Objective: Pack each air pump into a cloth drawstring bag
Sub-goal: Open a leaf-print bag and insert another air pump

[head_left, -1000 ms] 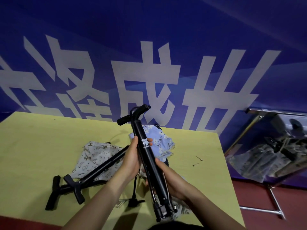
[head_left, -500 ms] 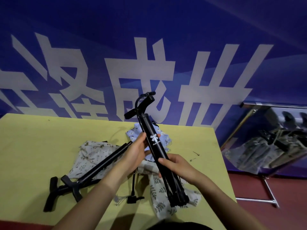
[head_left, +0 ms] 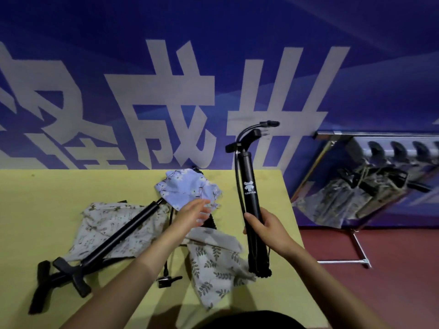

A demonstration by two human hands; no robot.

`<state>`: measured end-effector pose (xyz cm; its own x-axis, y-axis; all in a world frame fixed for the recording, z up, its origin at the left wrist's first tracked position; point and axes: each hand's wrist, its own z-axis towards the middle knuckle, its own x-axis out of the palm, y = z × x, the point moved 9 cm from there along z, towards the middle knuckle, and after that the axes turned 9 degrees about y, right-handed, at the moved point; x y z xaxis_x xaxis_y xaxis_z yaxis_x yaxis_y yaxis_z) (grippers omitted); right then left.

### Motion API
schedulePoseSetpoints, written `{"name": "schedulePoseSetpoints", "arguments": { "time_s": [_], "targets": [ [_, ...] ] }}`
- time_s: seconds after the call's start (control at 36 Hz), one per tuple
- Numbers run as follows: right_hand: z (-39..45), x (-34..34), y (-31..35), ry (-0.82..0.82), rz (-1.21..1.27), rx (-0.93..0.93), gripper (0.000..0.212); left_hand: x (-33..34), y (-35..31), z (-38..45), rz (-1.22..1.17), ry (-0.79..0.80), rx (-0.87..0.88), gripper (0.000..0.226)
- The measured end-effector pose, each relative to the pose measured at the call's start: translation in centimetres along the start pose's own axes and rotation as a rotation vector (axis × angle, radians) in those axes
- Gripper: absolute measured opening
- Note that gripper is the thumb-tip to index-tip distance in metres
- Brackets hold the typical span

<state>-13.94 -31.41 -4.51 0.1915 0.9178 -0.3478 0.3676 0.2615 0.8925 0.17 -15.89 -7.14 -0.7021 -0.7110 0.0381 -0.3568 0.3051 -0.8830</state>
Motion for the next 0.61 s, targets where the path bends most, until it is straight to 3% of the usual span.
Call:
{"name": "schedulePoseSetpoints", "arguments": {
  "time_s": [0.11, 0.22, 0.33, 0.42, 0.5, 0.61],
  "targets": [
    [-0.4, -2.6, -2.0, -0.047, -0.008, 0.050, 0.023, -2.0, 2.7, 0.3, 0.415, -0.144, 0.006, 0.026],
    [-0.1, -3.8, -3.1, -0.015, -0.030, 0.060, 0.020, -3.7, 4.7, -0.1, 0.534, -0.274, -0.039, 0.032],
    [0.6, -4.5, -3.8, 0.029, -0.050, 0.060, 0.024, -1.9, 7.2, -0.1, 0.687, -0.208, -0.080, 0.028],
    [1.1, -4.3, -3.8, 0.055, -0.045, 0.051, 0.026, 0.1, 8.4, 0.4, 0.827, -0.087, -0.092, 0.047],
    [1.7, -4.4, -4.0, 0.071, -0.042, 0.041, 0.026, 1.5, 11.1, 0.7, 0.792, 0.036, -0.309, 0.046],
    [2.5, -4.4, -3.8, 0.050, -0.041, 0.003, 0.022, 2.3, 13.0, 0.1, 0.783, 0.012, -0.342, 0.046]
  ]
}}
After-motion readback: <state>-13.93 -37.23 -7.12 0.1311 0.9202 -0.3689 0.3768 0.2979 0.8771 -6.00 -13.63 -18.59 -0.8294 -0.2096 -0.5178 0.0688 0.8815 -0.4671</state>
